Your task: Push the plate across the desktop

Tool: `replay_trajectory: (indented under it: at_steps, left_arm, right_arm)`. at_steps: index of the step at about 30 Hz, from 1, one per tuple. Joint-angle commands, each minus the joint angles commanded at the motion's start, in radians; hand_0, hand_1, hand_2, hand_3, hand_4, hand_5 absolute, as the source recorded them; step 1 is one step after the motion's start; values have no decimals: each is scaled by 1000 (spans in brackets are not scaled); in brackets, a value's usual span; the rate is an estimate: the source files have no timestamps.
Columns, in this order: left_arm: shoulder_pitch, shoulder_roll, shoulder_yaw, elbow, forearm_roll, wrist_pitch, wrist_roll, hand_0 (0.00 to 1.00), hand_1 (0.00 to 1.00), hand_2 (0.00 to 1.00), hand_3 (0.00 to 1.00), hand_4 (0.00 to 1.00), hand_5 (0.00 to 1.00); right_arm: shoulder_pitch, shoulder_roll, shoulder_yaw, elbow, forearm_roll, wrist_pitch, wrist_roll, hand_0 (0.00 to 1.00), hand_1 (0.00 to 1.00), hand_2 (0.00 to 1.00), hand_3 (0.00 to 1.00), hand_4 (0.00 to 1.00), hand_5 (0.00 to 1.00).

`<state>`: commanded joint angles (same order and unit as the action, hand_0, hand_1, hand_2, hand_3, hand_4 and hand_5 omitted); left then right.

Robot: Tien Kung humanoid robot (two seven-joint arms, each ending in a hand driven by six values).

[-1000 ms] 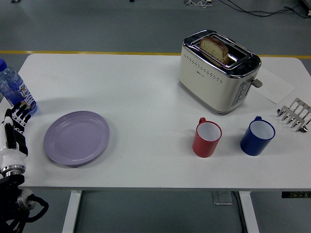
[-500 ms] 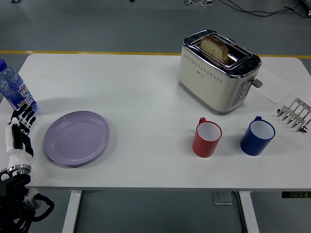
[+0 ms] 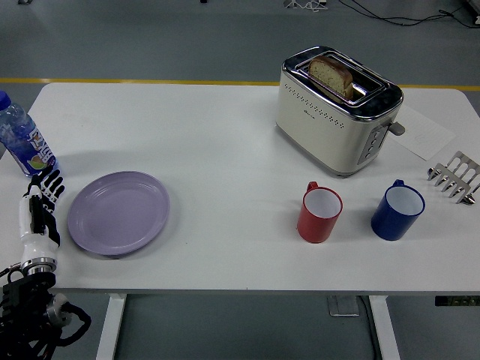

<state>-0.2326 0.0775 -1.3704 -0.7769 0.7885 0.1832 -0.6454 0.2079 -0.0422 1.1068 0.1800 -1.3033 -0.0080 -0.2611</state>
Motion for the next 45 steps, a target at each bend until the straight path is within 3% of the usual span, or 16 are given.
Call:
replay_trajectory:
  at_steps: [19, 36, 45]
  left_arm:
    - [-25, -31, 56, -5, 15, 22, 0, 800, 819, 808, 743, 467, 998]
    - [-22, -36, 119, -64, 7, 28, 0, 797, 814, 806, 740, 459, 998]
    - [-26, -39, 191, -73, -34, 34, 0, 796, 813, 805, 740, 460, 998]
  right_arm:
    - [1, 4, -6, 0, -2, 4, -1, 640, 618, 634, 578, 363, 151]
    - [0, 3, -10, 0, -4, 5, 0, 640, 618, 633, 578, 363, 151]
    - [0, 3, -10, 0, -3, 5, 0, 640, 618, 633, 579, 363, 151]
